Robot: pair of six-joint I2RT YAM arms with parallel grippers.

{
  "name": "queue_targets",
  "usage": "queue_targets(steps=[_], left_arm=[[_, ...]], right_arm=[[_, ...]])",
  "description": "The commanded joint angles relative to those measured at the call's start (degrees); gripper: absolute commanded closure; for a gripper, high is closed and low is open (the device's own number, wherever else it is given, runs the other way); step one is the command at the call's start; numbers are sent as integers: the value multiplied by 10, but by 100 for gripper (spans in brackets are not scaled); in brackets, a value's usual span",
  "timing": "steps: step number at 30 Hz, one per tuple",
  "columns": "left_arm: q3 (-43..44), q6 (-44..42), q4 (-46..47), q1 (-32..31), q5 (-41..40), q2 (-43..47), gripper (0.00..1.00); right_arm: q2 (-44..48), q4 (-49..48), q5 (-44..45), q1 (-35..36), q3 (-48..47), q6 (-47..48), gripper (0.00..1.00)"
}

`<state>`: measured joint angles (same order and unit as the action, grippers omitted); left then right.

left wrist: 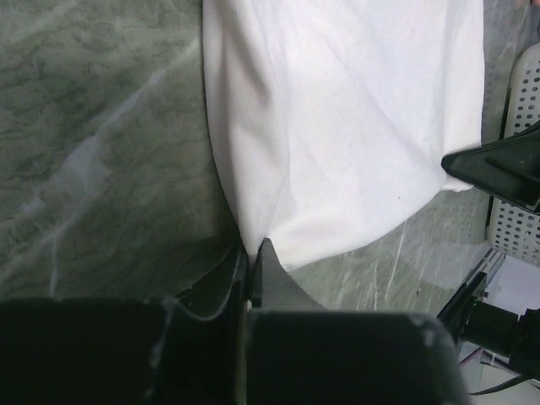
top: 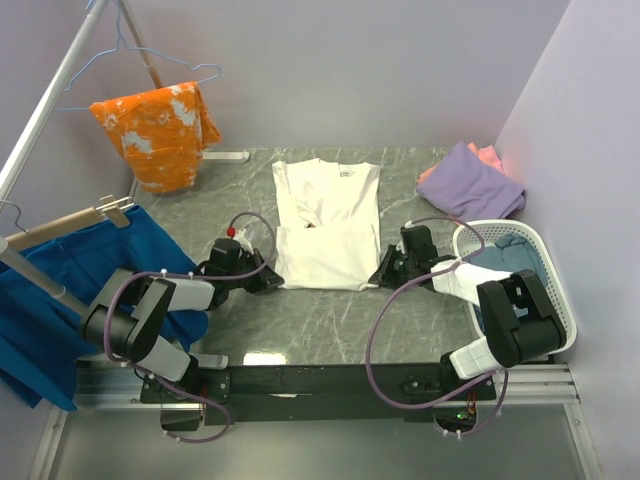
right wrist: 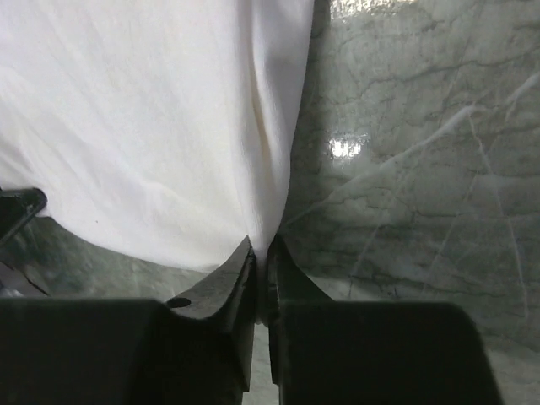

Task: Fold and stack the t-shirts
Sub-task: Grab one side of the 2/3 rectangular tshirt with both arms, then fold the long partially folded tshirt into a neat square

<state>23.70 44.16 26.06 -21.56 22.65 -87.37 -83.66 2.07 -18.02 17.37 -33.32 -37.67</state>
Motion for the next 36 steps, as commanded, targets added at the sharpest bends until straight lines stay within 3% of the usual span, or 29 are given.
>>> queue_targets(steps=[1,2,11,20,25,29,36], left_arm=[[13,-34,-74,-5,-15,29,99],[15,-39,-86,-6,-20,37,99],[41,-63,-259,-33,-66,161,99],[12,42,-383,-142,-117,321,99],[50,61,-457,-183,-179,366,99],[131,32,-486,-183,-225,332,99],[247,-25,-471,-172,-328,193,99]], right_arm=[[6,2,0,-1,9,0,96],[19,7,4,-1,8,1,100],[133,102,30,-1,30,8,100],[318,227,26,49,71,1,100],[404,277,39,55,42,-1,100],[376,274,67,55,-11,22,100],[215,233,128,50,-153,80,100]])
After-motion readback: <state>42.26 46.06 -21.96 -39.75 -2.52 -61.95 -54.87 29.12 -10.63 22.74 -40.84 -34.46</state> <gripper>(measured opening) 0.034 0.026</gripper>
